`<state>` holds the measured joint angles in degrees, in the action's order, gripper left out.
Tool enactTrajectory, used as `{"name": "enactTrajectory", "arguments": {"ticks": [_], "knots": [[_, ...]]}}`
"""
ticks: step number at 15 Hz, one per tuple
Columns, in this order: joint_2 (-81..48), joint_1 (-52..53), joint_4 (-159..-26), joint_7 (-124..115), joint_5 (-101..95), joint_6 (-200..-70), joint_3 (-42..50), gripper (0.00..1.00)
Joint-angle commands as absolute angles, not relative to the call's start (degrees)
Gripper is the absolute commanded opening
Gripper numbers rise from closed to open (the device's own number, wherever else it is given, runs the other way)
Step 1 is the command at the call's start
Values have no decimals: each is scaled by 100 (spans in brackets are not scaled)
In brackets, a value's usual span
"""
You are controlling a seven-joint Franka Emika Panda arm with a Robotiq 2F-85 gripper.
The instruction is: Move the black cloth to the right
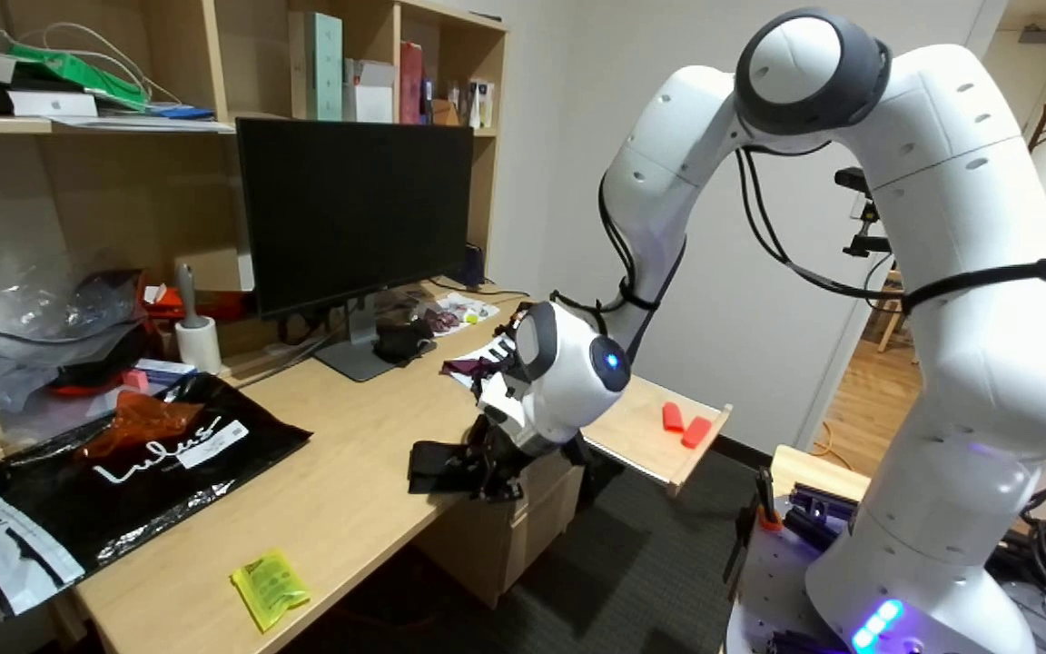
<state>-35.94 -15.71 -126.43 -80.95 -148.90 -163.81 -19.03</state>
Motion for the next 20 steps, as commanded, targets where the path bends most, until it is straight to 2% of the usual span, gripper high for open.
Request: {"name": "enactTrajectory", "arguments": {"ticks": [1, 4, 6, 7, 8, 11, 16, 20], "knots": [[-3252, -2385, -12459, -8128, -14890, -17954, -2419, 28], [-3377, -2818, -12153, -8265, -14803, -19086, -2550, 28], [-3378, -2730, -12197, -8338, -14670, -19489, -2316, 28], [-3341, -2569, -12282, -8370, -14683, -19531, -2131, 64], [-3349, -2565, -12339, -8344, -14717, -19472, -2115, 80], [-3350, -2560, -12587, -8164, -14836, -18771, -2235, 97], [-3626, -2530, -12778, -7604, -14901, -17072, -2607, 100], [-3814, -2083, -12808, -7483, -14829, -16451, -2208, 100]]}}
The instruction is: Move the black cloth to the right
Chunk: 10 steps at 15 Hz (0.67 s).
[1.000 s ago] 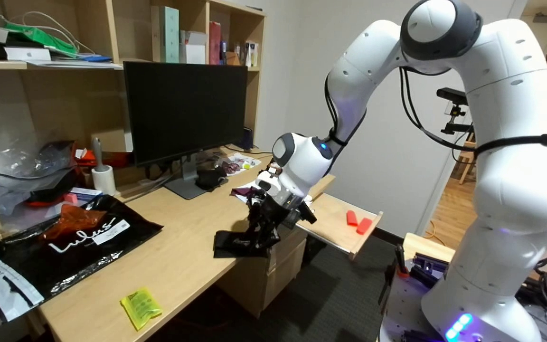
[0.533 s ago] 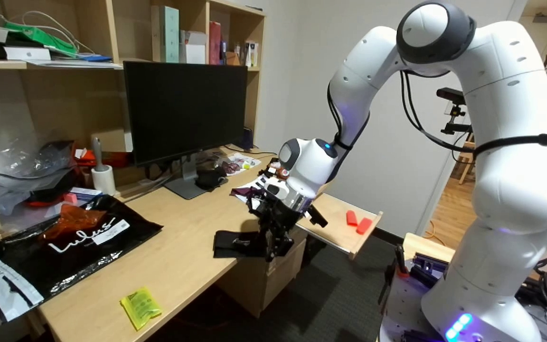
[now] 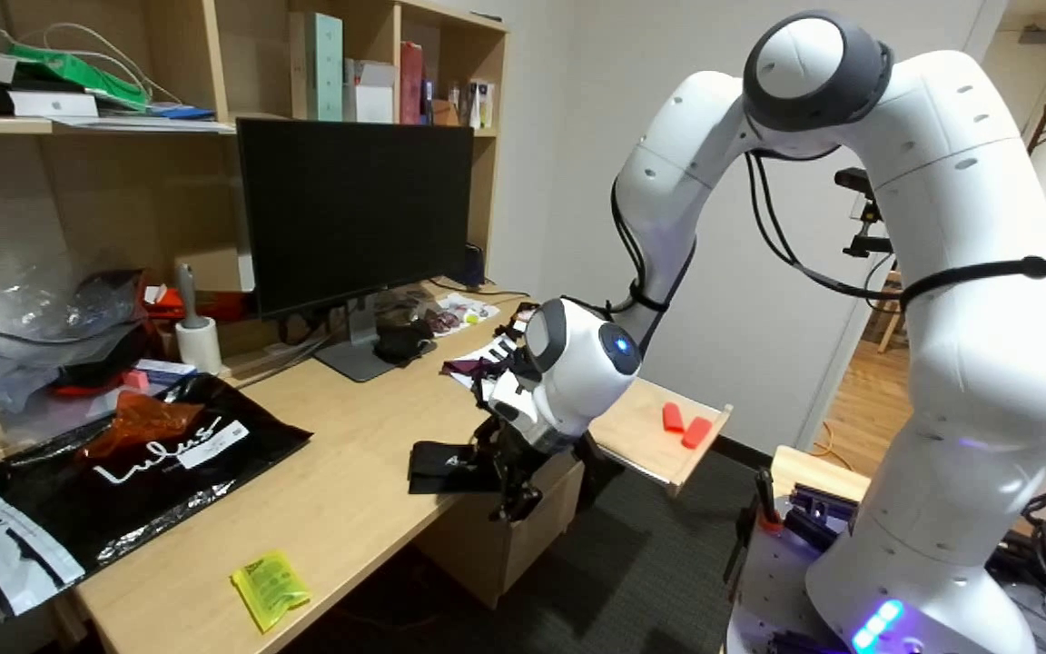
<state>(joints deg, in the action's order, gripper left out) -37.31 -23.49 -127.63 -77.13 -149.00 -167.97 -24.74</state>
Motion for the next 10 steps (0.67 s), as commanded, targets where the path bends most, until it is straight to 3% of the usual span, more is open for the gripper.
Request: {"name": "enactTrajectory", "arguments": {"ticks": [1, 8, 9, 10], "knots": [[-3843, -1997, -12820, -7477, -14793, -16355, -2118, 100], [-3970, -1923, -12715, -7482, -14772, -15689, -1961, 100], [-3964, -1898, -12712, -7473, -14762, -15648, -1928, 75], [-3976, -1909, -12691, -7491, -14760, -15669, -1914, 74]]}}
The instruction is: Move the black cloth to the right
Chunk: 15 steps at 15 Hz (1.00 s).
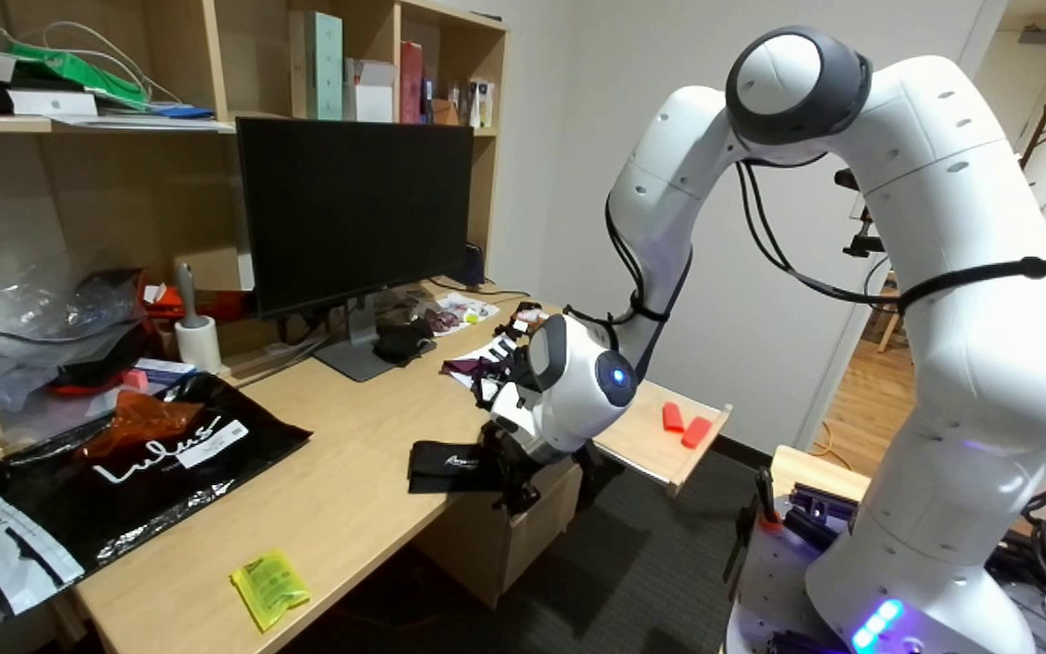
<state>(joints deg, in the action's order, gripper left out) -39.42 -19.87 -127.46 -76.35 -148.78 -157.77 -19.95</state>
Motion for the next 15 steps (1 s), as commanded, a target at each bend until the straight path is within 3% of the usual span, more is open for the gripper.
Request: {"name": "enactTrajectory", "arguments": {"ticks": [1, 11, 15], "knots": [[-3985, -1923, -12678, -7499, -14766, -15710, -1906, 67], [-3940, -2039, -12652, -7534, -14697, -16176, -1936, 3], [-3894, -2494, -12301, -7949, -14804, -17533, -2302, 0]]}}
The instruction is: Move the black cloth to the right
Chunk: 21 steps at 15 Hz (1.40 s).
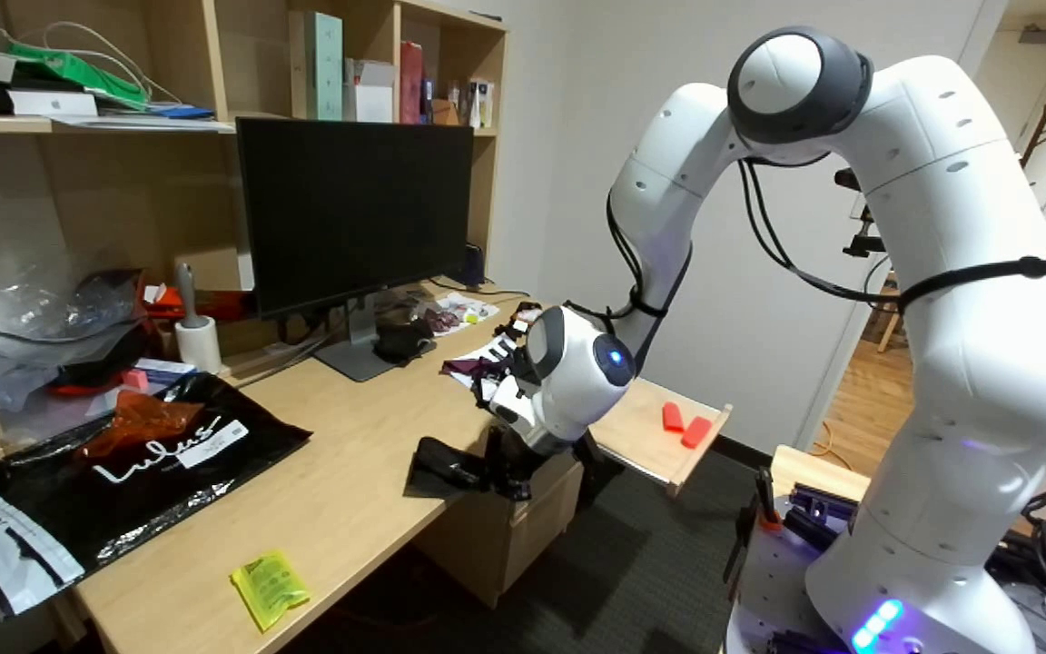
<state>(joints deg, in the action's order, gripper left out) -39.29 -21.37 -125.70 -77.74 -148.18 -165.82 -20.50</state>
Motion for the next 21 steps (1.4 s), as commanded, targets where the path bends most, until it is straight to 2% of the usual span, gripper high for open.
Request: {"name": "enactTrajectory", "arguments": {"ticks": [1, 6, 7, 8, 15, 18, 19, 21], "knots": [[-3928, -2611, -12143, -7995, -14778, -17930, -2373, 1], [-4318, -2857, -10961, -8001, -14522, -20163, -2218, 1], [-4360, -2682, -10842, -7036, -13491, -20625, -1790, 1], [-4759, -3510, -11144, -7963, -14506, -19976, -2893, 1], [-5876, -4132, -11057, -8576, -14362, -19795, -3217, 1], [-5981, -4678, -11213, -8953, -14239, -19794, -3699, 1], [-5922, -4260, -11137, -8648, -14234, -19795, -3304, 4], [-5969, -4525, -11146, -8762, -14233, -19796, -3542, 4]]}}
